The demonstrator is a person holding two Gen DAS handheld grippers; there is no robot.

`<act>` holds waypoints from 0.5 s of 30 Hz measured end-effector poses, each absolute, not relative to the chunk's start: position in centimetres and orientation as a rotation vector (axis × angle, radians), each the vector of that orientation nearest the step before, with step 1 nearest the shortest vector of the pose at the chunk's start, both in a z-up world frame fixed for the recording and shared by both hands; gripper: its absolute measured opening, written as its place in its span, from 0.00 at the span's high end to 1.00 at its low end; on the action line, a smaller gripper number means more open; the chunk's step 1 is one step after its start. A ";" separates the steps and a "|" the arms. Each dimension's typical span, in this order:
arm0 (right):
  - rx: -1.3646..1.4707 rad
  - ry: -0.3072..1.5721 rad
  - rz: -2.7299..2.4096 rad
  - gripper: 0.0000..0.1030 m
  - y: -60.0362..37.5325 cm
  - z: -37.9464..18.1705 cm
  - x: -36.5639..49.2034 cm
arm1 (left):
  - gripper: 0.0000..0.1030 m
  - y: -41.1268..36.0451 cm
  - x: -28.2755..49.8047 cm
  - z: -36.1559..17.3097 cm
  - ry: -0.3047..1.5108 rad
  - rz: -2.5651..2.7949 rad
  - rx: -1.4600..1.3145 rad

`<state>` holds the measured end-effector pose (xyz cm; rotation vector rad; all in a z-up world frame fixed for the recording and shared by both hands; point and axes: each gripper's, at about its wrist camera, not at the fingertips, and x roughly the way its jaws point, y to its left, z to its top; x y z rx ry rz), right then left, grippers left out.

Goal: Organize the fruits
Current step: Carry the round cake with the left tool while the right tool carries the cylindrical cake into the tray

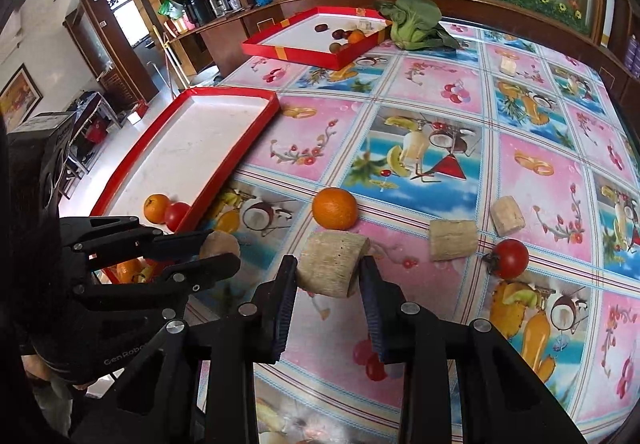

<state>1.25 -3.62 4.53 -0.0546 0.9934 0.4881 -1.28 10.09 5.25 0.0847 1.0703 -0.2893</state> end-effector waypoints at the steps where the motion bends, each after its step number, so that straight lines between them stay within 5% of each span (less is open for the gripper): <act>1: -0.057 0.993 0.493 0.69 -3.4 4.6 1.2 | 0.80 10.4 -1.3 5.3 1.071 -0.284 0.083; 15: -0.081 0.972 0.674 0.69 3.5 5.0 1.8 | 0.79 19.5 -0.2 8.3 1.036 -0.153 -0.019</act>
